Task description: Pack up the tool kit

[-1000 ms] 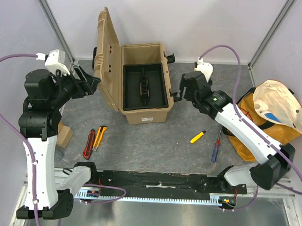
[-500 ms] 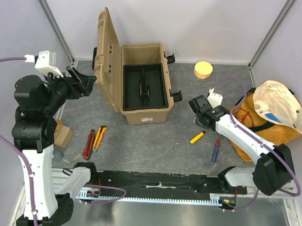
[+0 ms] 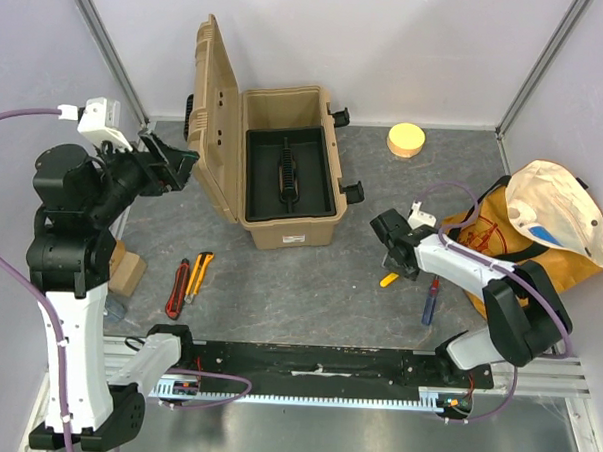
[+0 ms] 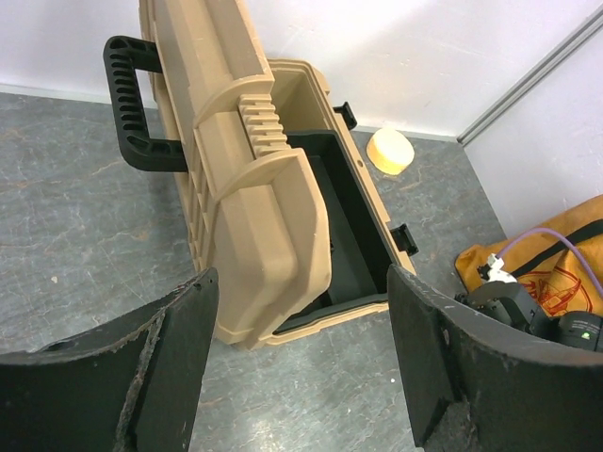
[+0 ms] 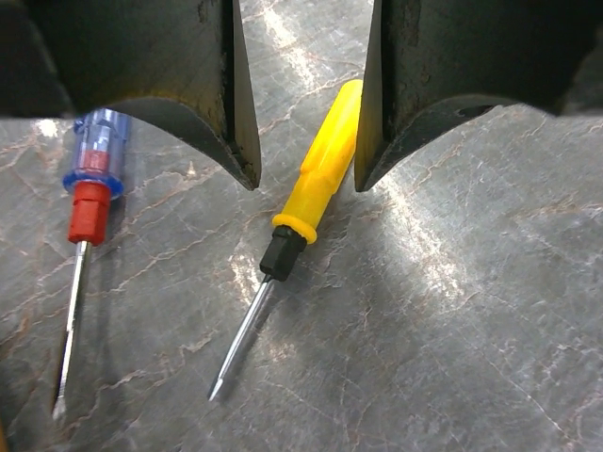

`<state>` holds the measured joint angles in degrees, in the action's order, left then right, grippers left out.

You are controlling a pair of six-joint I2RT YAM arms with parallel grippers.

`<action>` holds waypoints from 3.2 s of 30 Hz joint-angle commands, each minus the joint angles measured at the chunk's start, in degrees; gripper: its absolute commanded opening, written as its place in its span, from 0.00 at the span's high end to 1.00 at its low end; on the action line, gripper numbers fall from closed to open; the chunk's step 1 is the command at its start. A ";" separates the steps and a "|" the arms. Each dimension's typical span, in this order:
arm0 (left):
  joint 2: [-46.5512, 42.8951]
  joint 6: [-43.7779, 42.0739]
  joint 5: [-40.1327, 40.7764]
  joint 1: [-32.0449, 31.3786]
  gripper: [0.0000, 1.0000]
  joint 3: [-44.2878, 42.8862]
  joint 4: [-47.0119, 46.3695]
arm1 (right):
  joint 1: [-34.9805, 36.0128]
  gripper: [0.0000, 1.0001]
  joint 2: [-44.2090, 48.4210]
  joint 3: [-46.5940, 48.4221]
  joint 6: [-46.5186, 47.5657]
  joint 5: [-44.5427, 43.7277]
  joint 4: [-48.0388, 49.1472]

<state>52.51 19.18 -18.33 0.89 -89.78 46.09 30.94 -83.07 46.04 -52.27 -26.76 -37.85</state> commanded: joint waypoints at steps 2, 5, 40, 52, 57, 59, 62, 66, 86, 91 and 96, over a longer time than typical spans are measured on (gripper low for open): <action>0.40 -1.78 -0.66 -0.18 0.22 -1.63 -2.58 | -0.53 0.53 -2.53 -1.22 -1.87 1.63 5.15; 1.01 -1.60 -1.10 -0.18 0.22 -1.54 -2.93 | -0.70 0.60 -2.98 -1.57 -2.05 1.63 5.85; -8.91 7.36 -6.46 -0.09 0.22 7.42 -11.54 | 7.46 1.00 -13.69 45.09 29.59 17.19 19.40; -9.80 4.73 -4.70 -0.10 0.22 6.99 -9.35 | 11.69 0.95 -24.77 49.40 28.80 9.63 15.44; -9.89 3.50 -3.29 -0.18 0.22 6.72 -8.38 | 11.78 0.87 -26.62 51.51 27.84 7.60 13.06; -9.97 3.23 -3.12 -0.18 0.22 6.72 -8.29 | 11.78 0.78 -27.06 51.95 28.01 8.04 12.89; -9.89 2.97 -3.12 -0.18 0.22 6.55 -8.12 | 11.78 0.67 -26.80 53.09 26.88 6.91 11.48; -10.06 2.88 -3.12 -0.09 0.22 6.46 -8.03 | 11.78 0.56 -25.13 54.68 26.87 6.46 10.34; -10.41 -0.28 -5.49 -0.09 0.22 5.93 -5.04 | 2.99 0.47 3.16 23.95 20.91 -17.27 -1.26; -10.41 -0.55 -5.41 -0.18 0.22 7.16 -5.13 | -0.25 0.36 9.14 10.32 14.49 -14.81 -3.73; -10.15 -1.34 -4.35 -0.10 0.21 8.48 -5.04 | -6.23 0.31 11.00 1.43 13.78 -10.69 -1.89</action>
<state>42.33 20.67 -22.85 0.86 -82.06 41.06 28.42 -75.33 51.35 -34.96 -39.13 -40.56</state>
